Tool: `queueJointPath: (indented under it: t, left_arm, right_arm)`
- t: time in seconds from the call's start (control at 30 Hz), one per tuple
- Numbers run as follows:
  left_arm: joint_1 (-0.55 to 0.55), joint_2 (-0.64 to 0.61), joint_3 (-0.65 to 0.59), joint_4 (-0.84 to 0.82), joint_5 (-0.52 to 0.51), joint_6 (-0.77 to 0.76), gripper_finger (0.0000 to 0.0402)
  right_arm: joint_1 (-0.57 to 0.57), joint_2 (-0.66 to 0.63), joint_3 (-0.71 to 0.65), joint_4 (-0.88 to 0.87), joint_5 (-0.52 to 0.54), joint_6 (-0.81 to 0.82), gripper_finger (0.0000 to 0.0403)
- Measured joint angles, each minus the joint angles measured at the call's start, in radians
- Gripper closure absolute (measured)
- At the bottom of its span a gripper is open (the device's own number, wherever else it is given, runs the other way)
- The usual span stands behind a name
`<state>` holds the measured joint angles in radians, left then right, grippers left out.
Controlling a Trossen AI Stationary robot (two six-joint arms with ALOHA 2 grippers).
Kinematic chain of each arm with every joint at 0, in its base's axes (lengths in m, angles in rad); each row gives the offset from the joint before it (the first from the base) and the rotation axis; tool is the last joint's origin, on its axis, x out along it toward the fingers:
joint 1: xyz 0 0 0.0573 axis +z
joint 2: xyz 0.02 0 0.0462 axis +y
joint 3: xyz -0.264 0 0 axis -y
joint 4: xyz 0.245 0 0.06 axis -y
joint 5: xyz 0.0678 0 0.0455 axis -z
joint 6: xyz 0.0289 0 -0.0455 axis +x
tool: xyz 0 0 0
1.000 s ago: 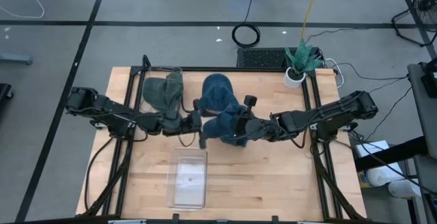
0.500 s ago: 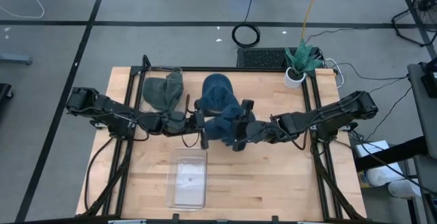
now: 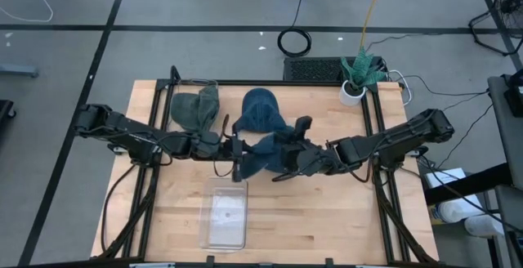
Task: Pick & Place hat
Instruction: Put the bottom blue cap into the bottom transparent bin
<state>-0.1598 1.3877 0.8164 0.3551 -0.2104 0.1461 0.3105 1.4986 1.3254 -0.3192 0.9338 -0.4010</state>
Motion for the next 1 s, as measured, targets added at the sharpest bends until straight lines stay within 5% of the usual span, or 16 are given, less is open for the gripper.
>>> queueJointPath:
  t: [0.13, 0.23, 0.53, 0.8, 1.0]
  left_arm:
    - [0.005, -0.020, -0.003, -0.029, 0.052, 0.016, 0.0395]
    - [0.007, -0.027, -0.001, -0.017, 0.136, 0.043, 0.0396]
    - [0.059, -0.044, -0.001, 0.006, 0.383, 0.082, 0.0397]
    - [0.159, -0.043, -0.010, 0.135, 0.666, 0.070, 0.0397]
    - [0.163, -0.042, -0.010, 0.201, 0.738, 0.060, 0.0397]
  right_arm:
    - [0.034, -0.010, 0.000, -0.028, 0.166, -0.005, 0.0286]
    - [0.053, -0.018, 0.000, -0.098, 0.169, 0.056, 0.0247]
    - [0.002, -0.143, 0.000, -0.361, -0.206, 0.413, 0.0204]
    - [-0.002, -0.198, 0.001, -0.412, -0.468, 0.444, 0.0202]
    - [0.019, -0.156, 0.000, -0.342, -0.492, 0.373, 0.0204]
